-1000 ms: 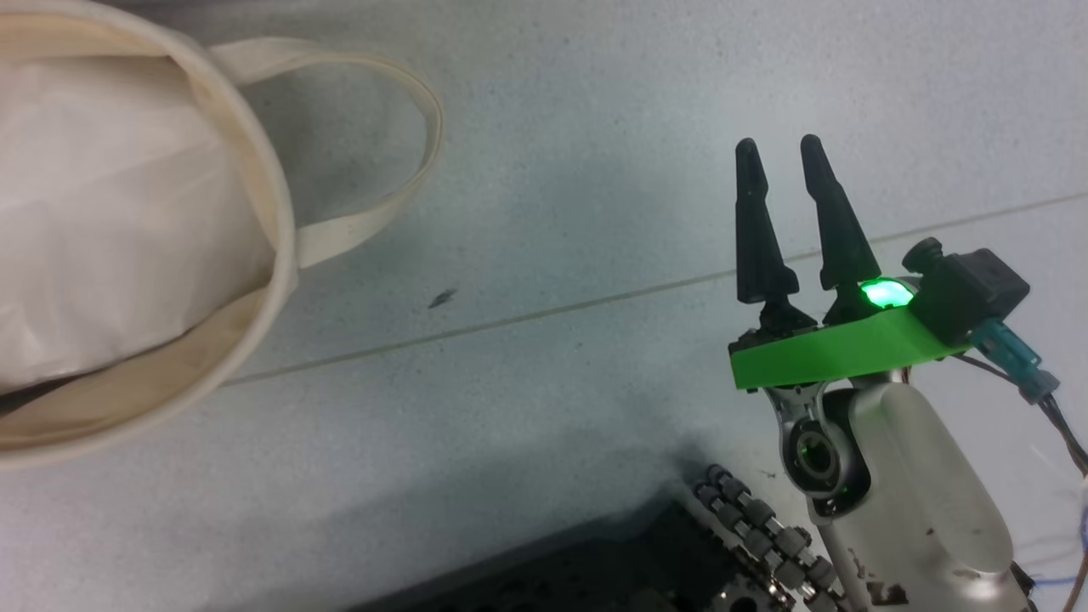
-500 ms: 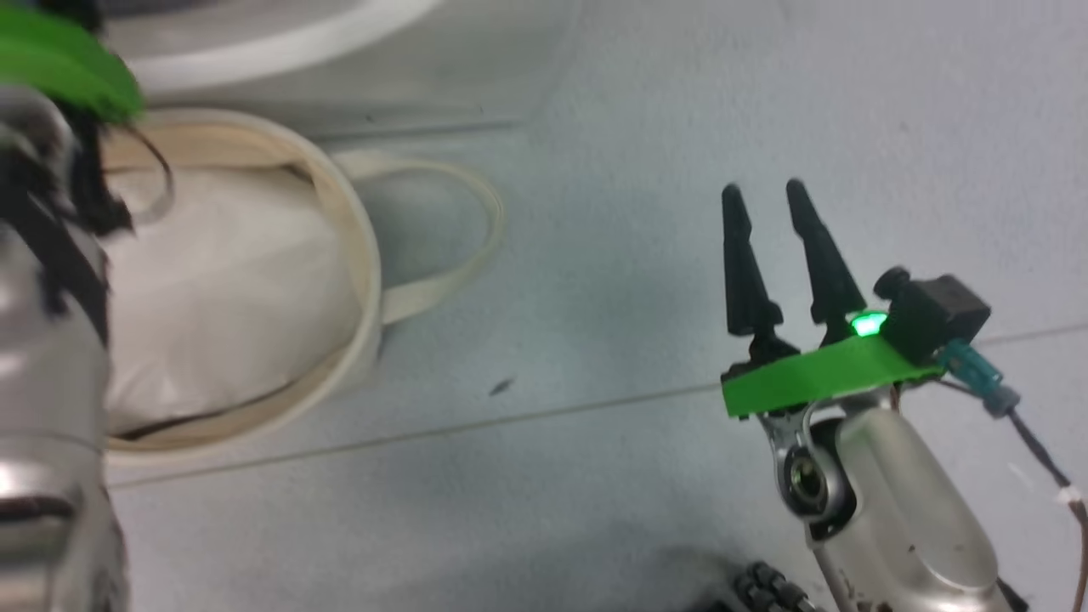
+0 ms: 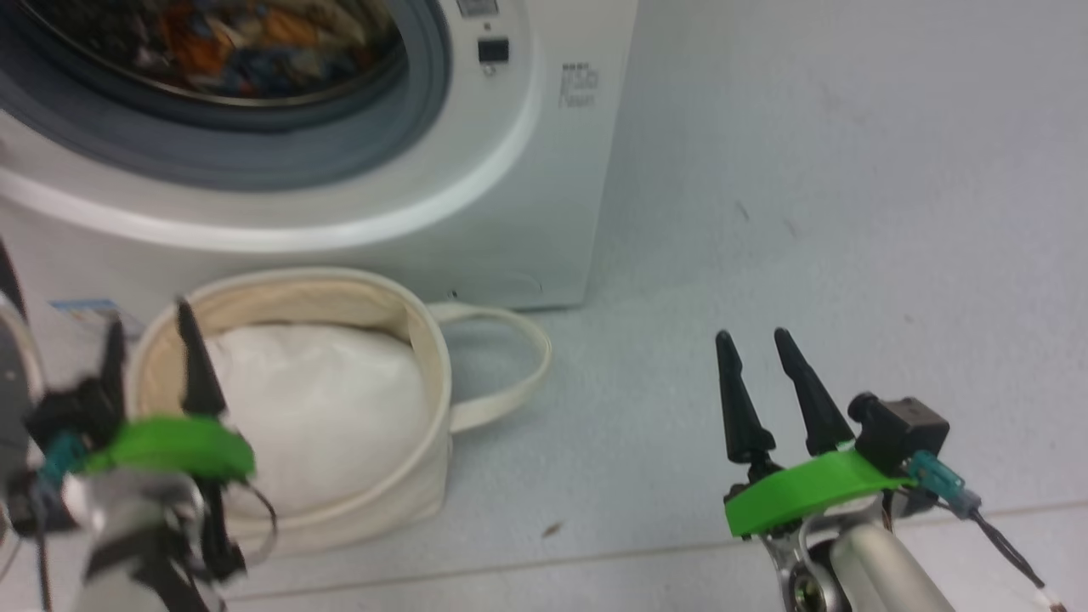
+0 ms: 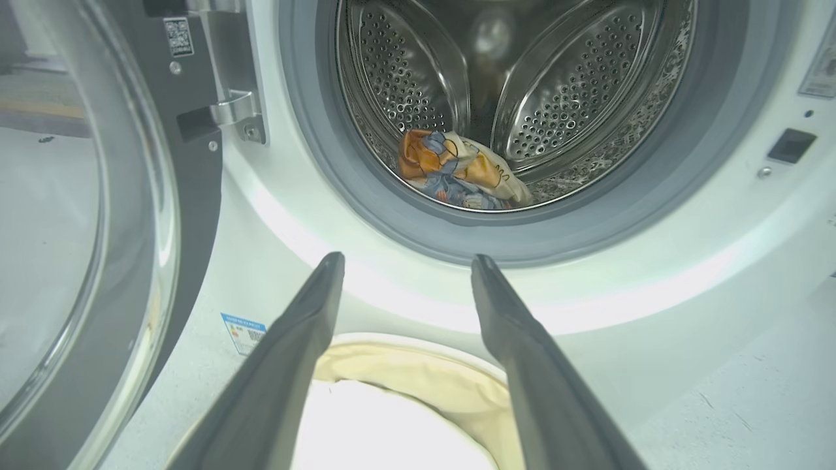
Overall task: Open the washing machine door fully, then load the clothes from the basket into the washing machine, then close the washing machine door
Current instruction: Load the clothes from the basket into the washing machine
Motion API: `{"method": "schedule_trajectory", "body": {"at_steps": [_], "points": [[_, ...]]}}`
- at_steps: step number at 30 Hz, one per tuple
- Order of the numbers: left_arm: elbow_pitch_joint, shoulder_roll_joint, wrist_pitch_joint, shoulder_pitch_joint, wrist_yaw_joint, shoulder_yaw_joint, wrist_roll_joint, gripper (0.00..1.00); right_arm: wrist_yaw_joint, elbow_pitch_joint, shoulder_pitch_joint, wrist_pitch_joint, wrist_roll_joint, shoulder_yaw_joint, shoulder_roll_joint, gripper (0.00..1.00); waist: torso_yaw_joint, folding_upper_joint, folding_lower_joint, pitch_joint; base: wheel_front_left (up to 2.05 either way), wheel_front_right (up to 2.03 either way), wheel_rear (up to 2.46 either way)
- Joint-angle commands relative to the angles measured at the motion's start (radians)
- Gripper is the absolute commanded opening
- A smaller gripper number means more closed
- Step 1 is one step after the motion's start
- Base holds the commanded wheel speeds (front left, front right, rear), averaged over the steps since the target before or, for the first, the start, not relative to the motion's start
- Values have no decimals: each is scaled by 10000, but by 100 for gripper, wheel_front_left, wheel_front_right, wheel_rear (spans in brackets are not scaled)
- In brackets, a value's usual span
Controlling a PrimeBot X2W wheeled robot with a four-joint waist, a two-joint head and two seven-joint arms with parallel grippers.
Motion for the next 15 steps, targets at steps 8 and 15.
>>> {"method": "schedule_trajectory", "body": {"at_steps": [8,15], "points": [[-2568,-578,-45,2608,-432,578,108,100,0,-248,748,-122,-309,-41,15,100,611,-1,5,-2065,0,0,0],[-2950,-700,-45,3939,-368,-297,-634,100,0,-550,1148,-122,-439,-280,15,100,800,-1,5,-2406,0,0,0]]}}
